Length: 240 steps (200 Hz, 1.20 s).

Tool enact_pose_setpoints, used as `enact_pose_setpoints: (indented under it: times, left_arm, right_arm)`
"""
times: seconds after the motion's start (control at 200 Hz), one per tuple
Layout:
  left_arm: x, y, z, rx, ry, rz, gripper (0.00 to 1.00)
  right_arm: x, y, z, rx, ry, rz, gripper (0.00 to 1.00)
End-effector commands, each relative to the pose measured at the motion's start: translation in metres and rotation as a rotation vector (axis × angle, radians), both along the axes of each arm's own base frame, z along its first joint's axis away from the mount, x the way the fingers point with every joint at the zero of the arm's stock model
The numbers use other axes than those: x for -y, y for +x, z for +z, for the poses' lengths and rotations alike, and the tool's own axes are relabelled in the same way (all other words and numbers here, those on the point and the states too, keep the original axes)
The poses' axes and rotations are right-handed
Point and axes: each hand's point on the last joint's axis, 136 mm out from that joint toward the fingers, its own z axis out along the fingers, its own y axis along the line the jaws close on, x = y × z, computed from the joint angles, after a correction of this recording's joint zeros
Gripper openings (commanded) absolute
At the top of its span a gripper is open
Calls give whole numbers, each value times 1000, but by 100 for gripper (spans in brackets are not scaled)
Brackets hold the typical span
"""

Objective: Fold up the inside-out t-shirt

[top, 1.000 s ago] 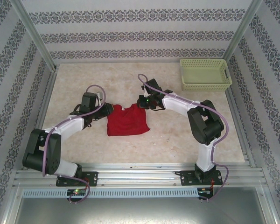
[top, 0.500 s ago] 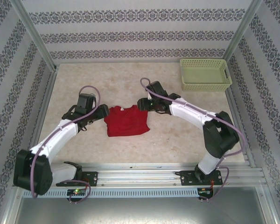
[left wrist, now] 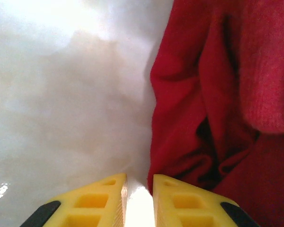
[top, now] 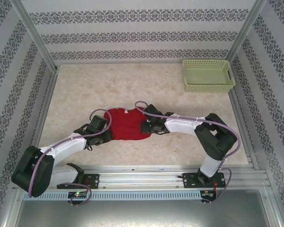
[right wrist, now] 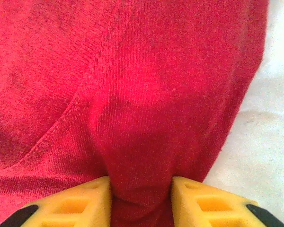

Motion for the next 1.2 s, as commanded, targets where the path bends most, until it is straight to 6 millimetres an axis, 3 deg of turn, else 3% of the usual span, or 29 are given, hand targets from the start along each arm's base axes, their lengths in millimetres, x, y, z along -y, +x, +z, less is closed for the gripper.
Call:
enact_pose_setpoints:
  times: [0.0, 0.15, 0.275, 0.36, 0.445, 0.58, 0.694, 0.874, 1.059, 1.194]
  left_arm:
    - [-3, 8, 15, 65, 2, 25, 22]
    - [-10, 10, 48, 140, 11, 37, 29]
    - [-24, 12, 74, 209, 65, 56, 45]
    - [-41, 12, 95, 287, 112, 96, 53]
    - [-57, 9, 119, 381, 144, 135, 62]
    - [-75, 1, 148, 500, 170, 182, 73]
    - [-83, -4, 157, 542, 180, 202, 78]
    - [-82, -5, 152, 531, 181, 193, 79]
    - [-80, -5, 149, 532, 184, 173, 79]
    - [-76, -2, 146, 543, 176, 153, 79]
  right_arm:
    - [20, 3, 11, 63, -71, -31, 43]
    - [27, 2, 43, 181, -175, 32, 63]
    - [7, -7, 60, 239, -251, 120, 74]
    - [-16, -15, 55, 213, -250, 153, 84]
    - [-42, -21, 43, 170, -239, 162, 87]
    - [-62, -9, 19, 99, -260, 125, 91]
    - [-64, 20, 7, 60, -285, 68, 91]
    - [-43, 99, -6, 12, -295, -39, 89]
    - [-25, 188, 8, 52, -320, -54, 88]
    - [-17, 232, 3, 52, -299, -37, 88]
